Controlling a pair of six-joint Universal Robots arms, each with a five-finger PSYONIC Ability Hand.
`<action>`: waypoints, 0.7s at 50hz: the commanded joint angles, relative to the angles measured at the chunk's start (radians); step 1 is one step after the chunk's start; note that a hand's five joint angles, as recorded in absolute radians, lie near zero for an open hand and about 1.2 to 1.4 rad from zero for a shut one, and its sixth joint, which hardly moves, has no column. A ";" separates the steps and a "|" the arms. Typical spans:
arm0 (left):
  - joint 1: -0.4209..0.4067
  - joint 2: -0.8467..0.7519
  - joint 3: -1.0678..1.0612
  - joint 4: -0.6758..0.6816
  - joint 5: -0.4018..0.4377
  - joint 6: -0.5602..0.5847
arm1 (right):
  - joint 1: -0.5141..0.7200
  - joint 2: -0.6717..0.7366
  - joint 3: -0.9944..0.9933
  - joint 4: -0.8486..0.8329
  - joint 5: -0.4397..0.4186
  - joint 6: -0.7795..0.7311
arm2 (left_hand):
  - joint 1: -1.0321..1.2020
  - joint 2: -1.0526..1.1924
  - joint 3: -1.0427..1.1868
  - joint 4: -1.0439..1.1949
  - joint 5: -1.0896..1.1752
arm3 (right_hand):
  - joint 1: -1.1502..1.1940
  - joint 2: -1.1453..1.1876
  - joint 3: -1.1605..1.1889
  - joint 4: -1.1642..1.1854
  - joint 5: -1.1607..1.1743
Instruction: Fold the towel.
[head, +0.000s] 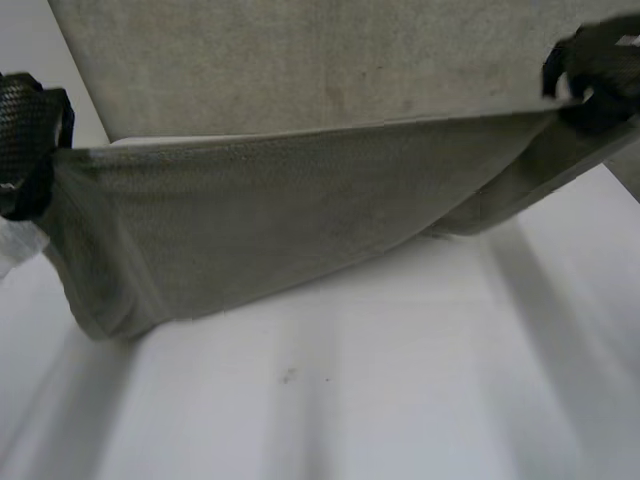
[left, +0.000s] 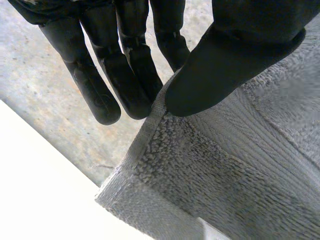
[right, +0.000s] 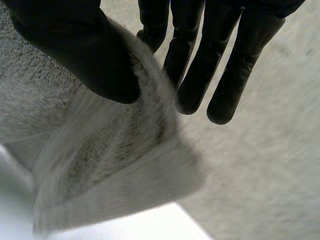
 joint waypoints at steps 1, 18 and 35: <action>-0.004 -0.057 0.036 -0.003 0.021 -0.039 | -0.002 -0.120 -0.003 0.220 0.003 -0.138 | 0.215 0.178 0.179 0.179 0.193 | 0.024 0.211 0.208 0.204 0.235; -0.012 -0.581 0.139 -0.007 0.073 -0.039 | 0.102 0.326 0.004 0.328 0.184 -0.387 | 0.215 0.178 0.179 0.179 0.193 | 0.024 0.211 0.208 0.204 0.235; -0.087 -0.788 0.908 0.124 0.064 -0.079 | 0.127 0.338 -0.362 -0.354 0.220 0.047 | 0.215 0.178 0.179 0.179 0.193 | 0.024 0.211 0.208 0.204 0.235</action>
